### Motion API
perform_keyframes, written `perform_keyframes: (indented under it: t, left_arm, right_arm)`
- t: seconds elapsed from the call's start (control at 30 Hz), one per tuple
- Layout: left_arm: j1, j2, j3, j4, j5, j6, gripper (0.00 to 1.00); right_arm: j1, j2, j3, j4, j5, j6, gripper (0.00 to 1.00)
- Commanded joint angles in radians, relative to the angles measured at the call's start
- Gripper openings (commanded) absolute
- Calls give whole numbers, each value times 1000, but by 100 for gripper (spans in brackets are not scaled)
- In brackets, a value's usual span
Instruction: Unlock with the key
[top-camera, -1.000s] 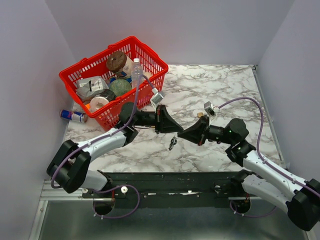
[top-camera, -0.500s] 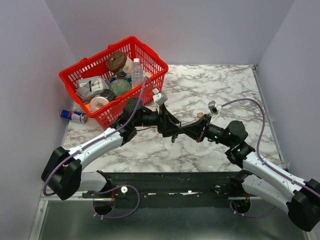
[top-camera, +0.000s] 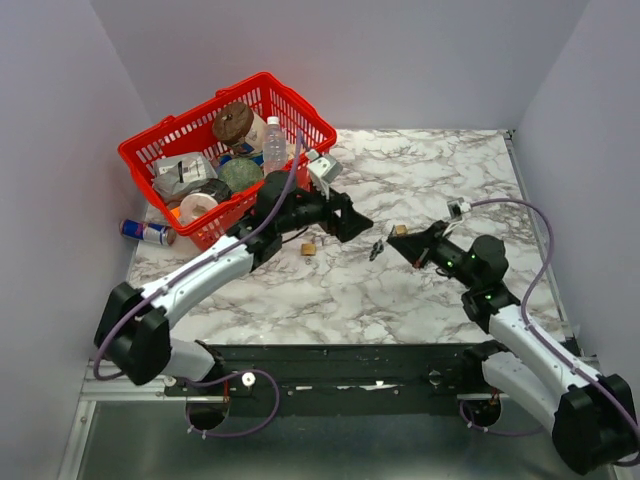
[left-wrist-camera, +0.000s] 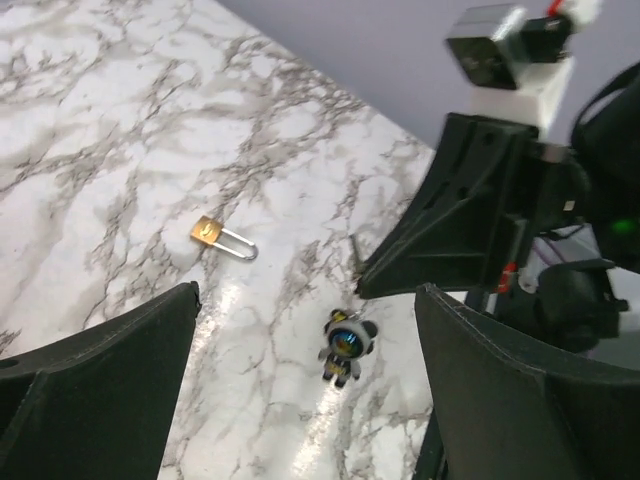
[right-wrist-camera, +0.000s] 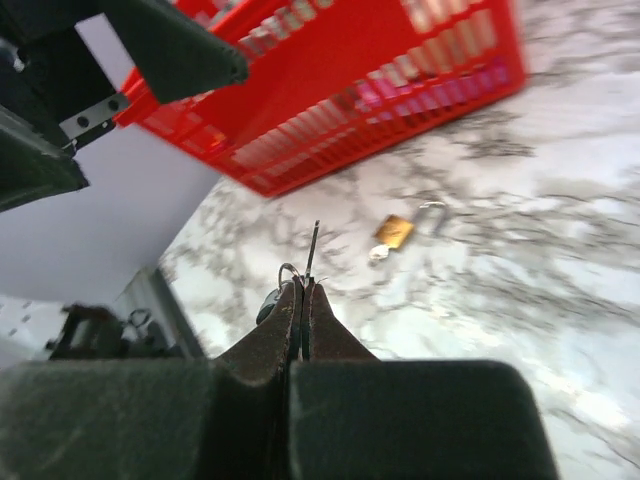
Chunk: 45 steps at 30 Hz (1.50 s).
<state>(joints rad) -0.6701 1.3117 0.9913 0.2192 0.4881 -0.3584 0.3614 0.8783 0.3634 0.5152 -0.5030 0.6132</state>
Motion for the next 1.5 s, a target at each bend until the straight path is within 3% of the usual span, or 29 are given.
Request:
perform_keyframes:
  t: [0.0, 0.1, 0.4, 0.63, 0.83, 1.1, 1.47]
  left_arm:
    - [-20, 188, 78, -92, -112, 59, 92]
    - [-55, 316, 154, -104, -128, 107, 91]
    - [-85, 650, 417, -156, -164, 140, 91]
    - [-108, 909, 743, -316, -214, 185, 91]
    - [-109, 1038, 865, -345, -168, 148, 91]
    - [-132, 1124, 900, -379, -148, 187, 91]
    - [-195, 989, 670, -288, -170, 191, 91]
  right_arm:
    - [-131, -97, -20, -104, -20, -6, 1]
    - [-205, -205, 18, -234, -26, -42, 1]
    - [-216, -508, 100, -628, 196, -125, 1]
    - [-214, -628, 121, -724, 167, -93, 1]
    - [-214, -650, 158, -777, 164, -112, 1]
    - [-214, -654, 147, -785, 156, -112, 1]
    - [-214, -651, 129, -784, 152, -99, 1]
